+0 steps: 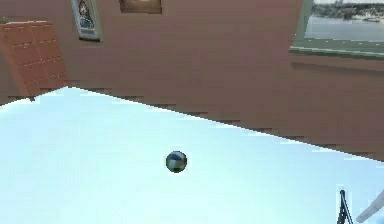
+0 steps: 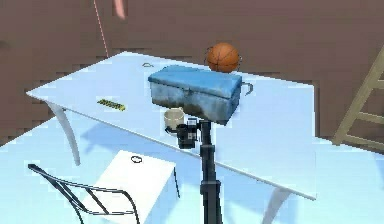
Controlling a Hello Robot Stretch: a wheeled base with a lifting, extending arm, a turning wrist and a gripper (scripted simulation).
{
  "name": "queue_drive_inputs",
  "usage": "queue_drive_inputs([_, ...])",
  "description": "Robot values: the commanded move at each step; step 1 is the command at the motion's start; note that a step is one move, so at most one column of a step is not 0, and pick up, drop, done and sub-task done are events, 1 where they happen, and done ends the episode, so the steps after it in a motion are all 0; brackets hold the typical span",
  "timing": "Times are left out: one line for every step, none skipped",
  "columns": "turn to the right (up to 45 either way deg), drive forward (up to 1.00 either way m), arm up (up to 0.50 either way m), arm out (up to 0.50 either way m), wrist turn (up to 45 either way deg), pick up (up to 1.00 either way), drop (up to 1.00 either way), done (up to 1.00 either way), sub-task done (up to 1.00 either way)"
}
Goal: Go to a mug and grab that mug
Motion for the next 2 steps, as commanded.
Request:
queue_drive_inputs([0.0,0.0,0.1,0.0,0.0,0.0,0.0,0.0,0.0])
queue_drive_inputs([0.0,0.0,0.0,0.0,0.0,0.0,0.0,1.0,0.0])
